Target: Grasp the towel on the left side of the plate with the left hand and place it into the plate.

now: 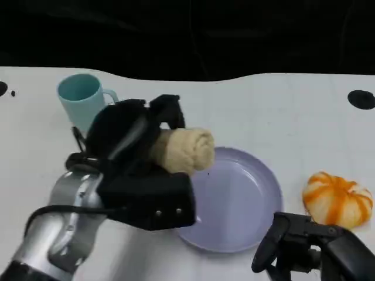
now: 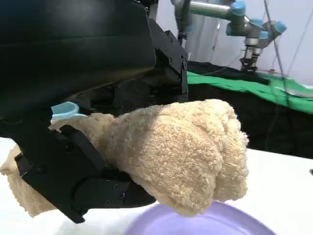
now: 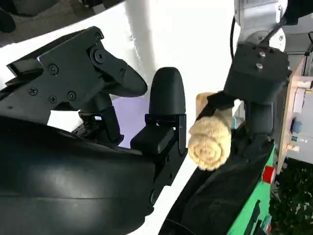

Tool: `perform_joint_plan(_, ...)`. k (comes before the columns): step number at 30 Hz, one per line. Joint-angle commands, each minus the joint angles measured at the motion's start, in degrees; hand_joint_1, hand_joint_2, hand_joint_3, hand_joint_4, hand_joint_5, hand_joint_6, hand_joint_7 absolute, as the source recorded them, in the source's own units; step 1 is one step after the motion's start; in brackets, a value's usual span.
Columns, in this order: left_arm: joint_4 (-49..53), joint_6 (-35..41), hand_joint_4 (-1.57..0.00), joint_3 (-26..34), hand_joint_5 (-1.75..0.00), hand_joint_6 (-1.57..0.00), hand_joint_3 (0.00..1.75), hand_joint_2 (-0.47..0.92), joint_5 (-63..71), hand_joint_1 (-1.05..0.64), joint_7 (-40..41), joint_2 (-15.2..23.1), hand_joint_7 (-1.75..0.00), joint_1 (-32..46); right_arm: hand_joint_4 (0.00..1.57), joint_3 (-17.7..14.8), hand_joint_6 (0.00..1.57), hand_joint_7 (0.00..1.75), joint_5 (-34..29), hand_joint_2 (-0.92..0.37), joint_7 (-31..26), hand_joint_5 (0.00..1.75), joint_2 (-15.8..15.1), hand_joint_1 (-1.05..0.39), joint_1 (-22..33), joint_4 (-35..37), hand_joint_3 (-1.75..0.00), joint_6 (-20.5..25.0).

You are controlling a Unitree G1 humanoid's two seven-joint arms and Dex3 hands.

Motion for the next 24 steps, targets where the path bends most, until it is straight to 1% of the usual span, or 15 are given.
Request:
perform_joint_plan(1,-1.57,2.69,-0.91,-1.15,-1.75,-0.68,1.22,0.38,-0.27,-0.19,-2.04,-2.98,-1.74,-1.51,0.78,-1.57,0.72,1.31,0.29,-0.55,0.09,1.67,-0.72,-0.15,0.69,-0.51,-1.08,-1.73)
perform_joint_plan(4,-1.98,4.65,-0.91,-2.33,-1.75,-0.68,1.23,0.38,-0.77,-0.18,-4.04,-5.43,-1.73,-1.89,0.76,-1.97,0.71,1.32,0.04,-0.55,0.45,1.65,-1.27,-0.14,0.81,-0.78,-1.09,-2.04)
perform_joint_plan(7,-1.94,5.73,-0.92,-4.02,-1.75,-0.71,1.22,0.38,-0.15,-0.17,-5.01,-7.29,-1.67,-2.11,0.76,-1.99,0.70,1.33,0.36,-0.54,0.66,1.65,-1.25,-0.13,1.15,-0.96,-1.10,-2.07)
perform_joint_plan(9,-1.86,6.37,-0.92,-5.38,-1.75,-0.70,1.12,0.43,0.43,-0.18,-5.62,-8.29,-1.66,-2.15,0.77,-1.95,0.70,1.33,0.21,-0.54,0.72,1.65,-1.25,-0.14,1.30,-1.04,-1.10,-2.16)
perform_joint_plan(12,-1.73,7.17,-0.91,-6.72,-1.75,-0.70,1.10,0.48,0.64,-0.19,-6.52,-9.27,-1.62,-2.08,0.78,-1.87,0.71,1.33,0.20,-0.54,0.73,1.65,-1.13,-0.14,1.29,-1.00,-1.09,-2.22)
perform_joint_plan(16,-0.96,7.90,-0.92,-8.05,-1.75,-0.74,1.12,0.46,1.14,-0.19,-6.57,-10.48,-1.54,-2.18,0.77,-1.70,0.71,1.32,0.19,-0.54,0.67,1.66,-1.03,-0.14,1.16,-0.88,-1.08,-2.01)
perform_joint_plan(20,-0.10,7.80,-0.91,-8.73,-1.75,-0.74,1.14,0.46,1.31,-0.20,-6.48,-10.70,-1.52,-2.22,0.78,-1.44,0.72,1.32,-0.10,-0.55,0.56,1.66,-0.98,-0.15,1.02,-0.64,-1.08,-2.31)
perform_joint_plan(22,-0.05,7.88,-0.90,-8.77,-1.75,-0.73,1.08,0.47,1.15,-0.21,-6.83,-10.82,-1.37,-1.96,0.78,-1.32,0.72,1.32,-0.27,-0.55,0.48,1.65,-0.98,-0.15,1.03,-0.77,-1.08,-2.24)
perform_joint_plan(23,-0.14,8.15,-0.90,-8.76,-1.75,-0.75,1.03,0.49,1.00,-0.21,-7.32,-10.89,-1.24,-1.84,0.78,-1.30,0.72,1.32,-0.30,-0.55,0.46,1.65,-0.99,-0.15,1.04,-0.82,-1.08,-2.22)
perform_joint_plan(24,-0.30,8.52,-0.84,-8.75,-1.75,-0.75,0.92,0.53,0.86,-0.22,-7.94,-10.91,-1.05,-1.75,0.78,-1.29,0.72,1.32,-0.30,-0.55,0.44,1.65,-0.98,-0.15,1.04,-0.87,-1.08,-2.14)
